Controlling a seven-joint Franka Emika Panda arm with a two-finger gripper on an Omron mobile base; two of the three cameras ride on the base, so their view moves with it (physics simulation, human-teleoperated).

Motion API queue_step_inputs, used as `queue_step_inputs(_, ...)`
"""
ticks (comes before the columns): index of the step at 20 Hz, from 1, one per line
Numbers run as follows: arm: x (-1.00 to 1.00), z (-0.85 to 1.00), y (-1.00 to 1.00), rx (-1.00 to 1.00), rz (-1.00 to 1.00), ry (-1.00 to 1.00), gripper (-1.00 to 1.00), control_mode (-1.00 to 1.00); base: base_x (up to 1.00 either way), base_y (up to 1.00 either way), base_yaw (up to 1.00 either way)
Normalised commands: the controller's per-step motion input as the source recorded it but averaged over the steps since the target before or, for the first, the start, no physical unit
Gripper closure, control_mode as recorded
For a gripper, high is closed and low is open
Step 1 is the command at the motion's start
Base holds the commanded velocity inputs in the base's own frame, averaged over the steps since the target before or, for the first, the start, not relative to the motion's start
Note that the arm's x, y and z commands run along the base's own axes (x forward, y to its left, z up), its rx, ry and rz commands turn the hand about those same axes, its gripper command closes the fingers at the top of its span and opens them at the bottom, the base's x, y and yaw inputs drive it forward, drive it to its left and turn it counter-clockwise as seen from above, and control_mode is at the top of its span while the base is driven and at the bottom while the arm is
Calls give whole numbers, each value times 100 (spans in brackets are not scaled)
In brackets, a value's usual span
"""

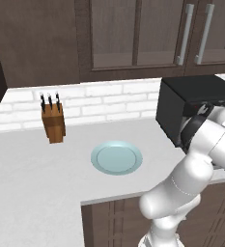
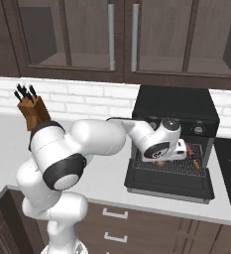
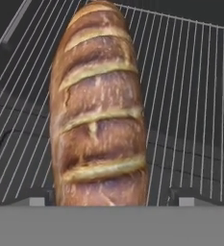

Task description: Pick up the kebab skewer and baguette bread, and place them inside the toaster oven. Close the toaster oven door and start by setting the timer.

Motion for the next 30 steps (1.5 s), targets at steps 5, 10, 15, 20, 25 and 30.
queue_step_inputs(5,0,11,0,0,0,-5,-100,-100,0,0,0)
queue_step_inputs(10,-36,57,5,0,-1,0,-100,-100,0,0,0)
queue_step_inputs(15,-85,10,10,0,-13,1,-100,-100,0,0,0)
queue_step_inputs(20,-49,-36,25,0,-29,1,-100,-100,0,0,0)
queue_step_inputs(25,-10,-39,17,0,-33,0,-100,-100,0,0,0)
queue_step_inputs(30,3,-41,-2,-2,-26,0,-100,-100,0,0,0)
